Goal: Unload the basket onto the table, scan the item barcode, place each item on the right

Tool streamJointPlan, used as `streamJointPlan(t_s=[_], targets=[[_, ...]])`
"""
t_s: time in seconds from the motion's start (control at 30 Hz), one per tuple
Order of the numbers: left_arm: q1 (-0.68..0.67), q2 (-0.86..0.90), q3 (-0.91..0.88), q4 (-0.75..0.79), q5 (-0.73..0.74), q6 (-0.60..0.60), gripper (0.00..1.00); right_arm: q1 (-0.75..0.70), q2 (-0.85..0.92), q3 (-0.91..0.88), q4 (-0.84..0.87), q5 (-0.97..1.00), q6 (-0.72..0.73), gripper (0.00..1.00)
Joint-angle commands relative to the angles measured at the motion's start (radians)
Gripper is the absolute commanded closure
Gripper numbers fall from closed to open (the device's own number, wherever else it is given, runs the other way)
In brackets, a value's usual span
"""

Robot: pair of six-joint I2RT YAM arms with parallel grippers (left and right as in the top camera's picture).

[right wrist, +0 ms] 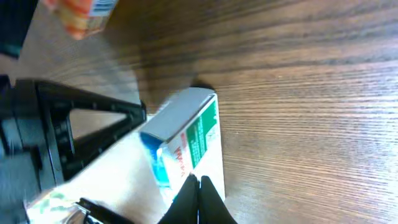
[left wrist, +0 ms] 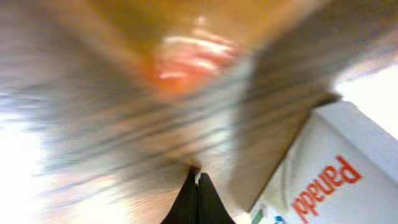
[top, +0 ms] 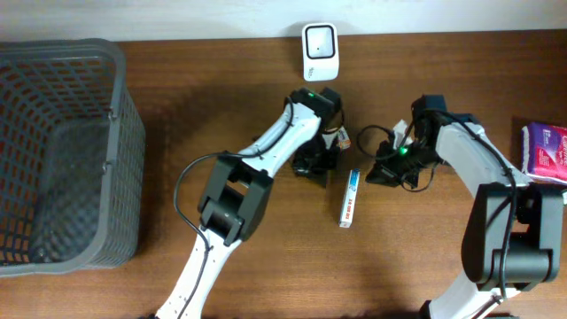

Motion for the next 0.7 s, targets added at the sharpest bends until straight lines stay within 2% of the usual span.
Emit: streamJointPlan(t_s=[0.0,0.13,0.27,0.33,0.4,0.57,0.6,0.67], targets=[[0.011,-0.002,-0.024,-0.003,-0.072,-0.006,1.0,0.011,-0.022,0.039,-0.034,-0.124,-0.078,0.96],[0.066,-0.002,-0.015,-0.026,-0.092,-0.006,1.0,0.082,-0.022,0.032,-0.036,-0.158,-0.1,0.96],[0.22,-0.005,-0.012,-0.127,-0.092,-0.006,1.0,0.157,-0.021,-0.005,-0.018,0.222,0.041,0.96],[0.229,-0.005,-0.012,-0.13,-0.092,-0.006,1.0,0.142,-0.021,-0.005,-0.032,0.3,0.041,0.96],[0.219,-0.005,-0.012,-0.129,-0.092,-0.006,1.0,0.117,-0.021,-0.005,-0.1,0.476,0.096,0.96],[0.13,-0.005,-0.012,-0.103,-0.071,0.001,1.0,0.066,-0.021,-0.01,-0.132,0.49,0.085,0.96],[0.1,-0.005,-0.012,-0.08,-0.032,0.035,1.0,0.068,-0.021,-0.018,-0.12,0.483,0.085,0.96],[0.025,-0.005,-0.012,-0.025,0.045,0.05,1.0,0.068,-0.021,-0.062,-0.054,0.357,0.074,0.96]])
